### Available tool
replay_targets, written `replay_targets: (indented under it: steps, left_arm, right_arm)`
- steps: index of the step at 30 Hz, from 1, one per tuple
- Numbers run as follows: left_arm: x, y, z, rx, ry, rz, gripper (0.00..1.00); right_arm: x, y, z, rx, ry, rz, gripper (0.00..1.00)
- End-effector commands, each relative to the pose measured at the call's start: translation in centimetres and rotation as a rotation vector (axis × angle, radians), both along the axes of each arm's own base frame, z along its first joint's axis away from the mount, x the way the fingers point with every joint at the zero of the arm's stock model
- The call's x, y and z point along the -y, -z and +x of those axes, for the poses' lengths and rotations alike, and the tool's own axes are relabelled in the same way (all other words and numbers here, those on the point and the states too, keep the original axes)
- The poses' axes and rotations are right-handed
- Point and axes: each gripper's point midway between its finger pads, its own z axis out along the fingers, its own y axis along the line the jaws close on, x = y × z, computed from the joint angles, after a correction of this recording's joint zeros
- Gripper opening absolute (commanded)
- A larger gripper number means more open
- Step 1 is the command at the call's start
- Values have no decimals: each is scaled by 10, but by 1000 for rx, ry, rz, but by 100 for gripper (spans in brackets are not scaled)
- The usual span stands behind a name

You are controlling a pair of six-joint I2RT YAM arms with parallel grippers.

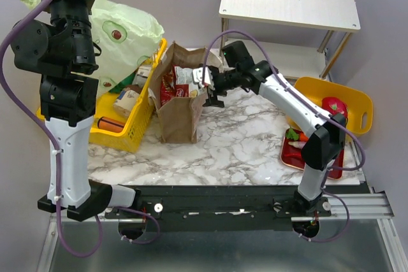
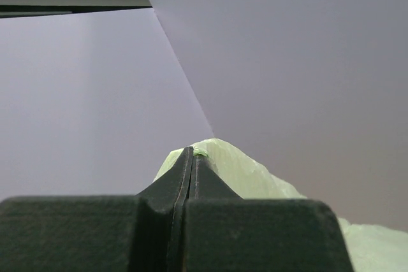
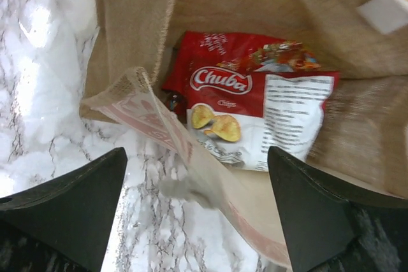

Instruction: Untie the knot of the grocery bags and take out the mixed food

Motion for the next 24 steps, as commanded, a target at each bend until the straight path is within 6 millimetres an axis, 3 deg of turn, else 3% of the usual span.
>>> replay_targets:
  steps: [1, 3, 5, 6, 7, 9, 11, 12, 13, 14, 17, 18, 20, 21, 24]
  left_arm:
    - [14, 0, 6, 1, 95, -15, 0]
    - [25, -6, 11, 17, 162, -24, 0]
    - [40, -10, 17, 22, 226, -14, 0]
    - [46, -9, 21, 18, 258, -23, 0]
    - [54, -8, 24, 16, 295, -22, 0]
    - [72, -4, 31, -3, 372, -10, 0]
    - [87, 0, 37, -23, 445, -25, 0]
    - [97, 1, 38, -27, 493, -13, 0]
    - [104, 2, 39, -29, 538, -25, 0]
    - [112, 3, 42, -32, 573, -28, 0]
    - [134, 5, 47, -38, 673, -24, 0]
    - [140, 5, 48, -40, 699, -26, 0]
    - [156, 8, 53, -48, 767, -24, 0]
    - [161, 10, 55, -55, 789, -22, 0]
    - [181, 27, 72, -111, 859, -61, 0]
  right_arm:
    - [-15, 48, -13, -21, -50, -138, 90]
    - [-16, 58, -18, -31, -74, -166, 79]
    - [-14, 60, -24, -18, -94, -189, 45]
    - [-10, 60, -28, -11, -100, -204, 16]
    - [-2, 72, -32, -13, -90, -240, 1]
    - [12, 59, -43, 36, -103, -246, 0]
    - [30, 62, -57, 47, -106, -273, 0]
    - [41, 41, -68, 89, -103, -250, 0]
    - [49, 37, -74, 106, -101, -250, 0]
    - [59, 46, -84, 97, -110, -269, 0]
    - [84, 23, -107, 161, -101, -248, 1]
    - [94, 30, -117, 139, -105, -273, 0]
    - [110, 20, -129, 170, -93, -272, 0]
    - [120, 31, -138, 141, -96, -307, 0]
    - [140, 35, -156, 120, -86, -336, 0]
